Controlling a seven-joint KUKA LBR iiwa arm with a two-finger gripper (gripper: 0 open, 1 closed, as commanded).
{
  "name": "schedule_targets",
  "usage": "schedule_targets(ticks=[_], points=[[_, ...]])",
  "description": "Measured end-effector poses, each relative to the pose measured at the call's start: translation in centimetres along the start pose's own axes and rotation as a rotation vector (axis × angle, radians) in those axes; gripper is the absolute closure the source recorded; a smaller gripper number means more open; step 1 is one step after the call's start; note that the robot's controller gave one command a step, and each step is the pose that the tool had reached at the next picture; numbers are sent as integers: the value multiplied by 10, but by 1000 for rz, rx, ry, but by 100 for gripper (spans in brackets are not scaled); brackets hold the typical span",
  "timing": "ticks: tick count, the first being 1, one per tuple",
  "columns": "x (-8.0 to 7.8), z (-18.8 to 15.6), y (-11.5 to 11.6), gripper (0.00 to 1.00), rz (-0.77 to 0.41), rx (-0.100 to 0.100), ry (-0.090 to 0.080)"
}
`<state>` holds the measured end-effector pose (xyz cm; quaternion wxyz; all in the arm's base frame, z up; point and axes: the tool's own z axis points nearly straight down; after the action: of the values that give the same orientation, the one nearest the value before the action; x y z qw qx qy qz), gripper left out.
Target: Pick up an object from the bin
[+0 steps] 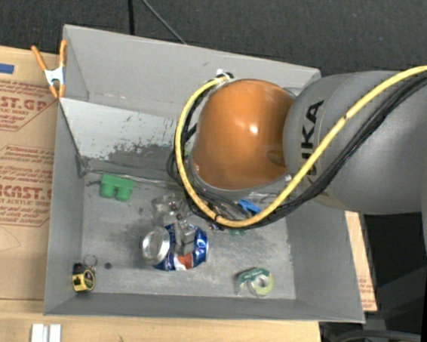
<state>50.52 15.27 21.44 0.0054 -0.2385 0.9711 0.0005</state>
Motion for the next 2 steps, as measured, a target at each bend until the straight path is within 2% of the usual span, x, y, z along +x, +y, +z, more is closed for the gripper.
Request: schedule_targets(ticks=[1, 2], points=[[3, 116, -15, 100, -387, -5, 12], [16, -188, -29, 100, -296, 2, -2]])
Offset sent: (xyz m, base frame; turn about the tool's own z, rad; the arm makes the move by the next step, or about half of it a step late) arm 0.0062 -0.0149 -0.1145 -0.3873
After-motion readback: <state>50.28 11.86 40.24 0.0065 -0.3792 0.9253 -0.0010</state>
